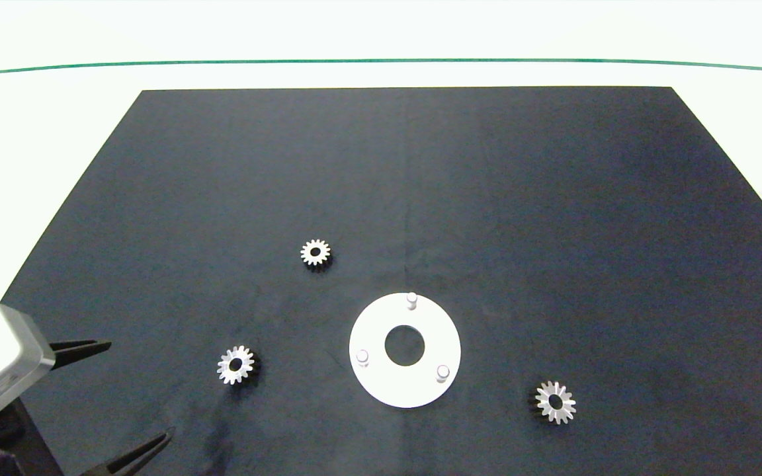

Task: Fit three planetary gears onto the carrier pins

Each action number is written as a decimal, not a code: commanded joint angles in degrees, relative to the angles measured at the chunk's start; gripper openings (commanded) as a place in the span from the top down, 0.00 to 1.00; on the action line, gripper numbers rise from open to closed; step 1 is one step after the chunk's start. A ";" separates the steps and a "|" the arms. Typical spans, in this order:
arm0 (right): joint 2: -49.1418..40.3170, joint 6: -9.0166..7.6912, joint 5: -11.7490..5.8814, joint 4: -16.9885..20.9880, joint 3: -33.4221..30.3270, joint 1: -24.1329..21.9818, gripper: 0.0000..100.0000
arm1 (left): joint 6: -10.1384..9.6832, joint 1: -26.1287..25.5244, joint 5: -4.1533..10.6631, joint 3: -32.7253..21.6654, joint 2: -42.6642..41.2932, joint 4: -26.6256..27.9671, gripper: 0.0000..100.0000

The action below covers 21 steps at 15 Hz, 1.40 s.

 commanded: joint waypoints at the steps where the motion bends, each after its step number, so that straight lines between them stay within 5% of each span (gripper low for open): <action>1: 0.16 -0.08 0.04 0.16 0.66 0.22 0.00 | 0.17 -0.98 0.01 -2.22 5.59 0.40 0.00; 21: -2.48 -0.17 0.04 0.25 3.04 0.13 0.00 | -1.50 -1.60 0.10 1.30 18.69 -11.20 0.00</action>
